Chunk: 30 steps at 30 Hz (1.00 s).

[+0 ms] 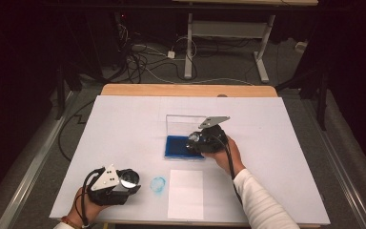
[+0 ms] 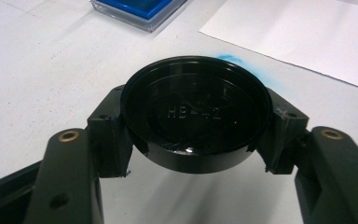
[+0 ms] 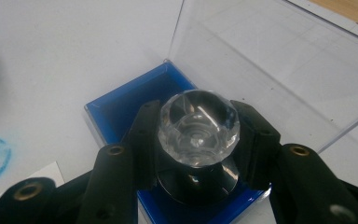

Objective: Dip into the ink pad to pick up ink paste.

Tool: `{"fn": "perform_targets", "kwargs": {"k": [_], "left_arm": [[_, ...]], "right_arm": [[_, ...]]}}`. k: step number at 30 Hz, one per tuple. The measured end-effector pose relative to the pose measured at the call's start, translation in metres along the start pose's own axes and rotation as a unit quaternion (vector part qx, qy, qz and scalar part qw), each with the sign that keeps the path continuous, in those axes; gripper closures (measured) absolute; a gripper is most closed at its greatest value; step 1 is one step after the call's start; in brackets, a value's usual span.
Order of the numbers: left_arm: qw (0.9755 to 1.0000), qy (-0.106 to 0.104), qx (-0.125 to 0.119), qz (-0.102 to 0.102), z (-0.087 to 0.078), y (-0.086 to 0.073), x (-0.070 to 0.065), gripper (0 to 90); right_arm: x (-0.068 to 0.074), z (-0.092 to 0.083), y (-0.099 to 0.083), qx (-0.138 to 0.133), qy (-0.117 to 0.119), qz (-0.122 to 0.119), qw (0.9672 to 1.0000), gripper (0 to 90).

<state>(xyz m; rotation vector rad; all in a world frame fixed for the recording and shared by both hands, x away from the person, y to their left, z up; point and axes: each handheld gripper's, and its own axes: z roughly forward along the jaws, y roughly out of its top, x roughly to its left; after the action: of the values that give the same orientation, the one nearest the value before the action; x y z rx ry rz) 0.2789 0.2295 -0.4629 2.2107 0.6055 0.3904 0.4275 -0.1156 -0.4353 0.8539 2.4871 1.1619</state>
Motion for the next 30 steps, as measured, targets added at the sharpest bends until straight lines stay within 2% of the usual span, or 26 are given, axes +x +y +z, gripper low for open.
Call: {"fn": "perform_targets", "kwargs": {"k": [8, 15, 21, 23, 30], "left_arm": [[1.0000, -0.002, 0.001, 0.000, 0.000, 0.000, 0.000, 36.1], [1.0000, -0.005, 0.003, 0.000, 0.002, 0.000, 0.000, 36.1], [1.0000, -0.005, 0.001, 0.000, 0.001, 0.001, 0.000, 36.1], [1.0000, -0.006, 0.001, 0.000, 0.001, 0.001, 0.000, 36.1], [1.0000, -0.005, 0.001, -0.001, 0.001, 0.001, 0.001, 36.1]], "right_arm": [[-0.004, 0.000, -0.001, -0.002, 0.008, 0.011, 0.9999, 56.9], [0.002, -0.001, 0.001, 0.007, 0.000, -0.001, 1.0000, 56.9], [-0.001, -0.001, 0.000, 0.005, 0.003, 0.008, 1.0000, 56.8], [0.001, -0.004, 0.002, 0.010, -0.001, 0.001, 1.0000, 56.9], [0.004, -0.012, 0.008, -0.005, 0.007, 0.000, 1.0000, 56.8]]}}
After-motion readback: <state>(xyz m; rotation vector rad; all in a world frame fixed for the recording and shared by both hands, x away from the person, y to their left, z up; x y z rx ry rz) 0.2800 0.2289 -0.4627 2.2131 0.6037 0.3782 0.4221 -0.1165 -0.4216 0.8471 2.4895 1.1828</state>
